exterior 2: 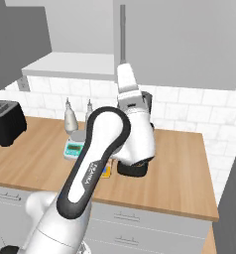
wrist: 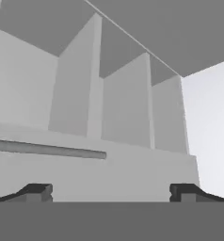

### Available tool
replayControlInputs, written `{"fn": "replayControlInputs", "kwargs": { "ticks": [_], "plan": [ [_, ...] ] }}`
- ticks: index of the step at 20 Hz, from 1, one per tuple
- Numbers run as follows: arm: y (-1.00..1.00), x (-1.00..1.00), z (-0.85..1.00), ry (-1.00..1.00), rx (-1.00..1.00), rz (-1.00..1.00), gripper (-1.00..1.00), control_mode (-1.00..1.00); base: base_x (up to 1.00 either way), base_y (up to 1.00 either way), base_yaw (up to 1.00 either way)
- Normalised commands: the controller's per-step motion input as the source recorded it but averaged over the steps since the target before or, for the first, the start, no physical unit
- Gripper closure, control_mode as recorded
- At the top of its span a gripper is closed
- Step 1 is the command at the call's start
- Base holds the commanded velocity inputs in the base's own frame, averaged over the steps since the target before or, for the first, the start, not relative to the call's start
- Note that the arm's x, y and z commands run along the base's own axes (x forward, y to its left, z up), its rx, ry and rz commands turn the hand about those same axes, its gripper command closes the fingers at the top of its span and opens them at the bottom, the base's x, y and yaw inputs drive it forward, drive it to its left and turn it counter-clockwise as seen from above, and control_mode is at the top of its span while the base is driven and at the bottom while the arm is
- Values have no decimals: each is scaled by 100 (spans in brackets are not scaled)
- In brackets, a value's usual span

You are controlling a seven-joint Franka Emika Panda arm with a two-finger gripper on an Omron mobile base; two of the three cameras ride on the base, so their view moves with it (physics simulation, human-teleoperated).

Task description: Pick the jam and place it on the digital scale for weighing, and close the cabinet.

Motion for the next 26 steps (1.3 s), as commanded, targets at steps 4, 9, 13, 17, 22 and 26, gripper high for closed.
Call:
{"fn": "replayControlInputs", "kwargs": {
  "ticks": [4,9,13,17,22,26],
  "plan": [
    [1,-100,24,0,21,3,-100,-100,0,0,0],
    [0,-77,4,0,17,27,-100,-100,0,0,0],
    [10,-70,0,0,6,18,-100,-100,0,0,0],
    [27,-77,0,3,11,14,-100,-100,0,0,0],
    [80,-87,0,0,9,8,-100,-100,0,0,0],
    [100,-71,-27,0,0,0,-100,-100,0,0,0]
  ]
}}
